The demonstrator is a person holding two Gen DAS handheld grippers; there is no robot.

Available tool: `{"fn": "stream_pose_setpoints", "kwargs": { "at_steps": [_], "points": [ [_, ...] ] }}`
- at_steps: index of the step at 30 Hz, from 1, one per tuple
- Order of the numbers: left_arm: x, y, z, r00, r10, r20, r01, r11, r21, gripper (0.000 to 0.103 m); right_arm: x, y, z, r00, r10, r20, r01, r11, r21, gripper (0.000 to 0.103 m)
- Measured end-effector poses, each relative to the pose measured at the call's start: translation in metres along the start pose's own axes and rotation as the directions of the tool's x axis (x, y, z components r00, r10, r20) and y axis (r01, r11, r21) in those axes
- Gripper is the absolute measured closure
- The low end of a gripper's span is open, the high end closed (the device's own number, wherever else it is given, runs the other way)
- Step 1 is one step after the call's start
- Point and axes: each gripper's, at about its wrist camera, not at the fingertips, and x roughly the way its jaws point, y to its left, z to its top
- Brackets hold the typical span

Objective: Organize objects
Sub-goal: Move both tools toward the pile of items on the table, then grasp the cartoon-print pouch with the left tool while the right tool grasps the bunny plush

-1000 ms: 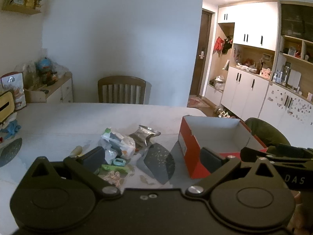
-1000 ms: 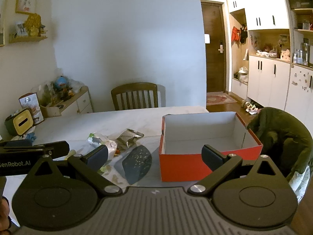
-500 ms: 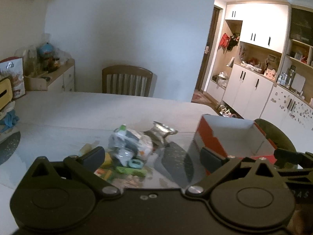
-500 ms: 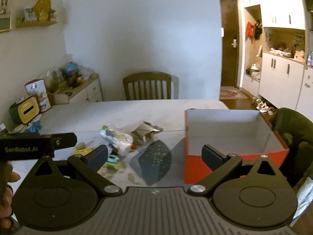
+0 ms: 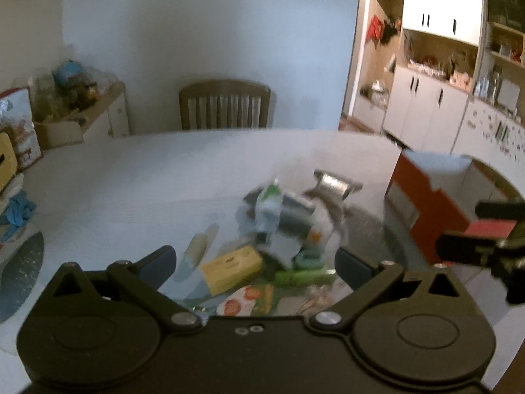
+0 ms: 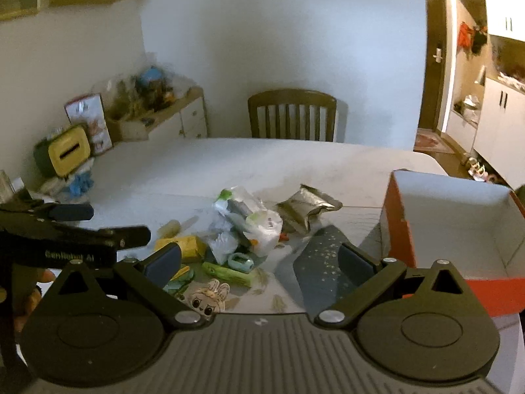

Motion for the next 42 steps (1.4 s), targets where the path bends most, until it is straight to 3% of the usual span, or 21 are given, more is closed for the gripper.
{"fn": "stream_pose_setpoints", "kwargs": {
  "at_steps": [7, 14, 17, 23, 26, 29, 37, 42],
  "points": [
    [0.04, 0.016, -0.024, 0.995, -0.04, -0.092, 0.044, 0.998, 0.042, 0.006, 0.053, 0.014, -0.005, 0.992, 0.017, -0.123, -0.02, 0.999, -0.024, 0.001],
    [0.066, 0.021, -0.038, 0.981, -0.101, -0.165, 0.11, 0.993, 0.049, 0.007, 0.101, 0.017, -0.012, 0.962, 0.054, -0.268, -0.036, 0.997, 0.072, 0.002],
    [0.075, 0.018, -0.042, 0.979, -0.095, -0.18, 0.11, 0.991, 0.073, 0.007, 0.118, 0.021, -0.016, 0.946, 0.064, -0.317, -0.037, 0.995, 0.091, 0.002],
    [0.084, 0.022, -0.049, 0.972, -0.108, -0.21, 0.12, 0.992, 0.046, 0.007, 0.146, 0.027, -0.023, 0.912, 0.094, -0.399, -0.041, 0.989, 0.139, 0.013],
    [0.088, 0.023, -0.05, 0.969, -0.11, -0.222, 0.122, 0.992, 0.04, 0.013, 0.153, 0.03, -0.026, 0.897, 0.107, -0.429, -0.053, 0.989, 0.137, 0.023],
    [0.09, 0.025, -0.049, 0.968, -0.116, -0.223, 0.126, 0.991, 0.032, 0.018, 0.157, 0.032, -0.028, 0.891, 0.111, -0.44, -0.054, 0.989, 0.139, 0.027],
    [0.093, 0.027, -0.049, 0.962, -0.147, -0.23, 0.157, 0.987, 0.026, 0.041, 0.165, 0.035, -0.03, 0.873, 0.147, -0.464, -0.076, 0.983, 0.169, 0.051],
    [0.093, 0.027, -0.049, 0.96, -0.162, -0.228, 0.17, 0.985, 0.019, 0.048, 0.165, 0.036, -0.029, 0.873, 0.156, -0.462, -0.082, 0.981, 0.177, 0.063]
  ]
}}
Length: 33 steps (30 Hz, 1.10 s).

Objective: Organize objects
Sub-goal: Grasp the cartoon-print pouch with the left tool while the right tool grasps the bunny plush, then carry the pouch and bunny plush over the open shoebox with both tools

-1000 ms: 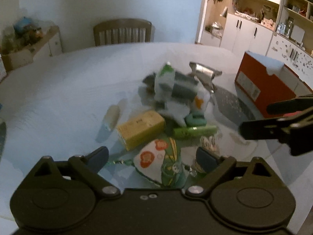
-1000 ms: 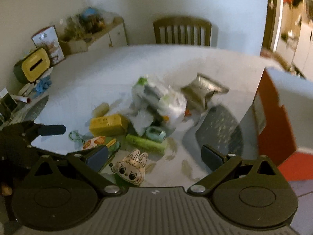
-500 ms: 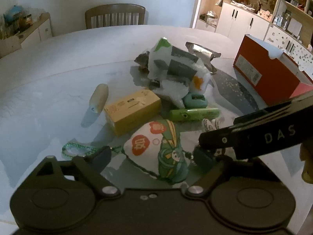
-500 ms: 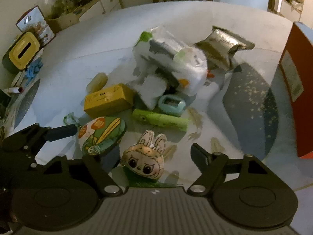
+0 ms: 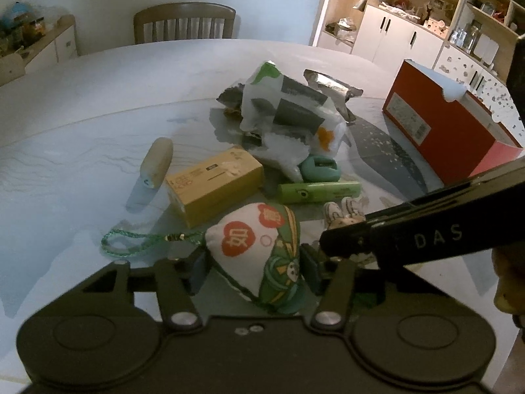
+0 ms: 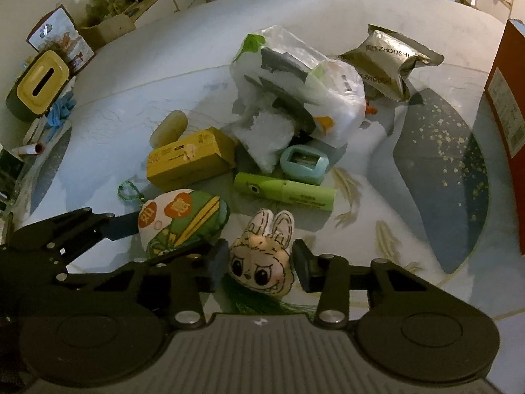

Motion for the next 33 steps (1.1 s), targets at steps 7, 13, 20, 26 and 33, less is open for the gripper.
{"fn": "stream_pose_setpoints", "kwargs": {
  "at_steps": [7, 13, 20, 26, 33],
  "points": [
    [-0.012, 0.003, 0.004, 0.999, -0.011, 0.045, 0.012, 1.0, -0.02, 0.051, -0.015, 0.001, 0.001, 0.999, -0.003, 0.043, 0.002, 1.0, 0.009, 0.064],
    [-0.041, -0.01, 0.022, 0.99, -0.033, 0.138, 0.027, 0.999, 0.042, 0.051, -0.054, -0.006, 0.009, 0.989, -0.004, 0.148, -0.002, 0.999, 0.041, 0.064],
    [-0.07, -0.039, 0.058, 0.976, -0.091, 0.199, 0.068, 0.99, 0.12, 0.051, -0.113, -0.029, 0.021, 0.964, -0.016, 0.266, 0.0, 0.998, 0.06, 0.064],
    [-0.07, -0.076, 0.091, 0.974, -0.145, 0.177, 0.12, 0.982, 0.145, 0.051, -0.148, -0.065, 0.023, 0.954, -0.031, 0.297, 0.013, 0.998, 0.063, 0.064],
    [-0.061, -0.134, 0.127, 0.974, -0.154, 0.163, 0.13, 0.98, 0.148, 0.051, -0.182, -0.129, 0.025, 0.943, -0.054, 0.328, 0.032, 0.997, 0.072, 0.064]
  ]
}}
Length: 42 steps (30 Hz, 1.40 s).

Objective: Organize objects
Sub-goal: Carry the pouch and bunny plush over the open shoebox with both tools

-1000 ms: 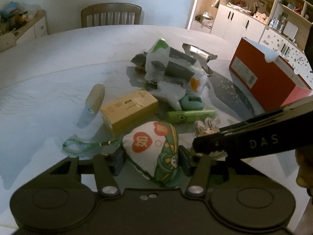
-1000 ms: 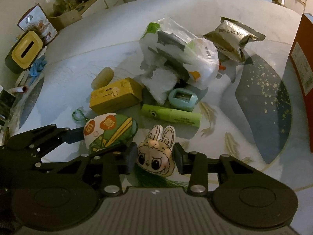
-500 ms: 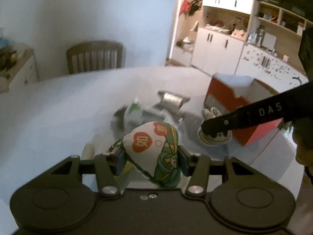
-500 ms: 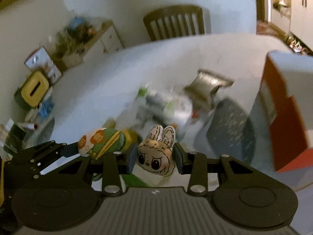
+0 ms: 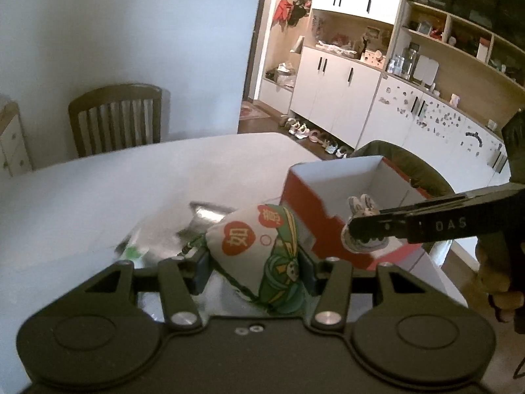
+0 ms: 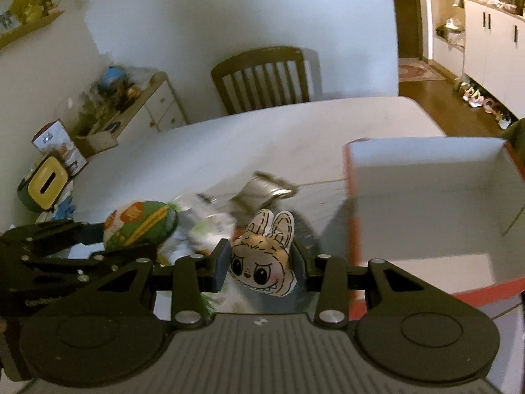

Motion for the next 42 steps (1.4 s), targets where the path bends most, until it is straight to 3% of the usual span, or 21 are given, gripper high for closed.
{"fn": "stream_pose_setpoints", "kwargs": {
  "at_steps": [10, 15, 21, 25, 32, 42],
  "points": [
    [0.054, -0.076, 0.056, 0.999, -0.036, -0.02, 0.037, 0.999, 0.017, 0.051, -0.024, -0.102, 0.029, 0.998, -0.053, 0.031, 0.054, 0.999, -0.005, 0.064],
    [0.095, -0.102, 0.075, 0.996, -0.064, -0.062, 0.062, 0.998, -0.024, 0.051, -0.02, -0.143, 0.037, 0.996, -0.088, 0.025, 0.088, 0.996, -0.013, 0.064],
    [0.128, -0.132, 0.099, 0.995, -0.067, -0.071, 0.066, 0.998, -0.003, 0.051, -0.006, -0.182, 0.043, 0.994, -0.113, 0.001, 0.113, 0.993, -0.01, 0.064],
    [0.15, -0.147, 0.107, 0.996, -0.045, -0.076, 0.048, 0.998, 0.033, 0.051, 0.004, -0.194, 0.045, 0.993, -0.116, -0.013, 0.116, 0.993, -0.021, 0.064],
    [0.206, -0.155, 0.092, 0.986, 0.039, -0.16, -0.024, 0.995, 0.093, 0.051, 0.034, -0.203, 0.046, 0.992, -0.095, -0.077, 0.088, 0.992, -0.09, 0.064],
    [0.259, -0.138, 0.07, 0.95, 0.098, -0.298, -0.065, 0.991, 0.121, 0.051, 0.087, -0.184, 0.031, 0.973, -0.032, -0.228, -0.012, 0.982, -0.187, 0.064]
  ]
}}
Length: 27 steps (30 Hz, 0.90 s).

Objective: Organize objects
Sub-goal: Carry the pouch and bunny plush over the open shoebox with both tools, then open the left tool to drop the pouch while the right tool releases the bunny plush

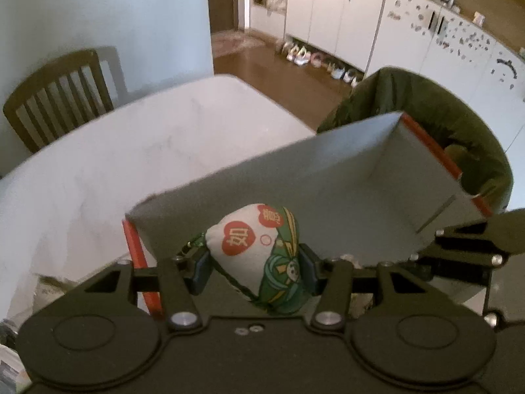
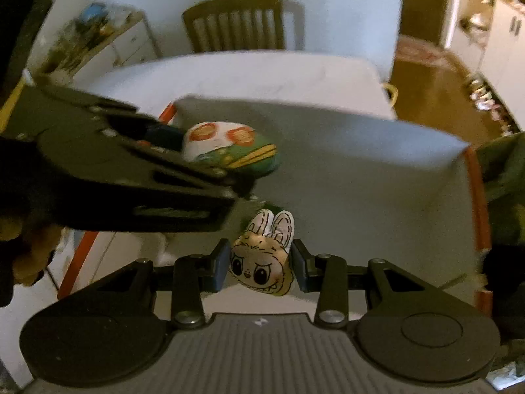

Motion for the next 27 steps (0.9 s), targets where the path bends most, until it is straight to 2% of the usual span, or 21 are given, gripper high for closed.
{"fn": "stream_pose_setpoints", "kwargs": {
  "at_steps": [6, 10, 12, 15, 19, 24, 27],
  "points": [
    [0.013, -0.006, -0.001, 0.998, 0.048, -0.041, -0.045, 0.996, 0.071, 0.049, 0.02, 0.009, -0.003, 0.995, 0.049, -0.085, -0.051, 0.998, -0.023, 0.063],
    [0.012, -0.012, -0.004, 0.996, 0.075, -0.046, -0.069, 0.99, 0.121, 0.05, 0.026, 0.009, -0.006, 0.991, 0.054, -0.122, -0.057, 0.998, -0.022, 0.063],
    [0.013, -0.02, -0.004, 0.997, 0.065, -0.045, -0.058, 0.987, 0.149, 0.05, 0.025, 0.01, -0.007, 0.99, 0.061, -0.131, -0.065, 0.998, -0.023, 0.063],
    [0.019, -0.024, -0.005, 0.996, 0.048, -0.081, -0.036, 0.989, 0.145, 0.05, 0.022, 0.013, -0.01, 0.989, 0.058, -0.136, -0.066, 0.997, -0.051, 0.063],
    [0.028, -0.025, -0.006, 0.99, 0.04, -0.134, -0.022, 0.991, 0.133, 0.05, 0.021, 0.008, -0.013, 0.986, 0.058, -0.155, -0.063, 0.998, -0.03, 0.062],
    [0.034, -0.027, -0.005, 0.982, 0.056, -0.179, -0.03, 0.989, 0.143, 0.048, 0.016, 0.003, -0.019, 0.987, 0.056, -0.152, -0.06, 0.998, -0.018, 0.061],
    [0.032, -0.026, -0.006, 0.984, 0.04, -0.175, -0.018, 0.992, 0.124, 0.041, 0.01, 0.0, -0.021, 0.988, 0.057, -0.142, -0.058, 0.998, -0.007, 0.055]
  ]
}}
